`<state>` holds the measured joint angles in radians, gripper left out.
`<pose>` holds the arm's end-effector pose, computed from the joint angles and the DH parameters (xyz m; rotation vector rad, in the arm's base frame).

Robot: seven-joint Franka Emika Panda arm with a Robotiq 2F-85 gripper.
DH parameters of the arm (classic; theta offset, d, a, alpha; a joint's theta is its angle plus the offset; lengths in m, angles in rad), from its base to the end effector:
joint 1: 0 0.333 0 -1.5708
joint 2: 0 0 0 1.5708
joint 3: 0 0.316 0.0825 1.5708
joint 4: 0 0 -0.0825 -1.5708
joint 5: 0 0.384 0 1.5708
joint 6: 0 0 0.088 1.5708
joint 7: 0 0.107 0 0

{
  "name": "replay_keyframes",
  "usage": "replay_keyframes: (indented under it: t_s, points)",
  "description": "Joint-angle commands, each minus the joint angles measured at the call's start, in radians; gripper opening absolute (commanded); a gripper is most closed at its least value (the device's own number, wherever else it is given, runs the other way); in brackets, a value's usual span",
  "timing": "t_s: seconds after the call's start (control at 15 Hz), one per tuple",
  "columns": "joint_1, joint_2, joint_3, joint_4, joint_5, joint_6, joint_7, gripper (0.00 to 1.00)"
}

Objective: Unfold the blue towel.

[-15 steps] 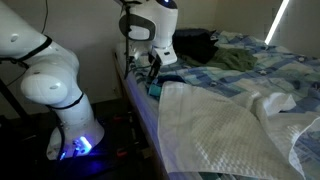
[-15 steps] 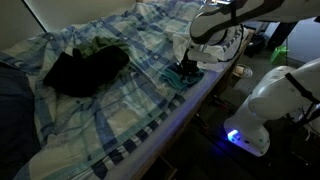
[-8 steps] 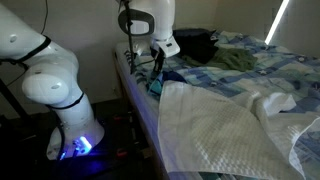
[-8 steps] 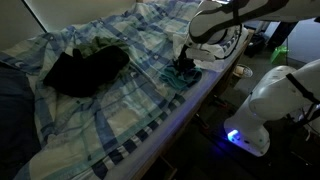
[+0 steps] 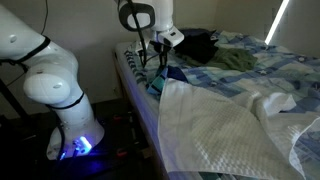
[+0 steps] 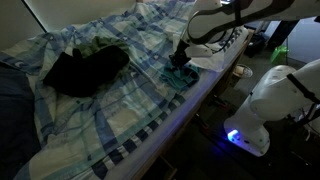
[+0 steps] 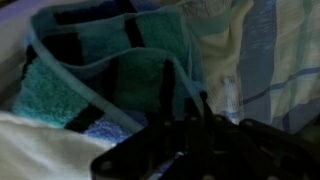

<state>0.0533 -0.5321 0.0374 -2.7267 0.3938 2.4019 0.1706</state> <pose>0.3774 0.0364 0.4035 -2.7898 0.4903 -0.2421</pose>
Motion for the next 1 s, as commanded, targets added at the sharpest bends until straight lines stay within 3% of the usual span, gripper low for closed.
replay_keyframes:
  t_s: [0.0, 0.4, 0.93]
  points:
    - [0.02, 0.011, -0.012, 0.046, -0.026, 0.043, -0.068, 0.02]
    - [0.047, 0.077, -0.033, 0.165, -0.036, 0.028, -0.153, 0.02]
    - [0.049, 0.178, -0.014, 0.359, -0.098, 0.042, -0.182, 0.02]
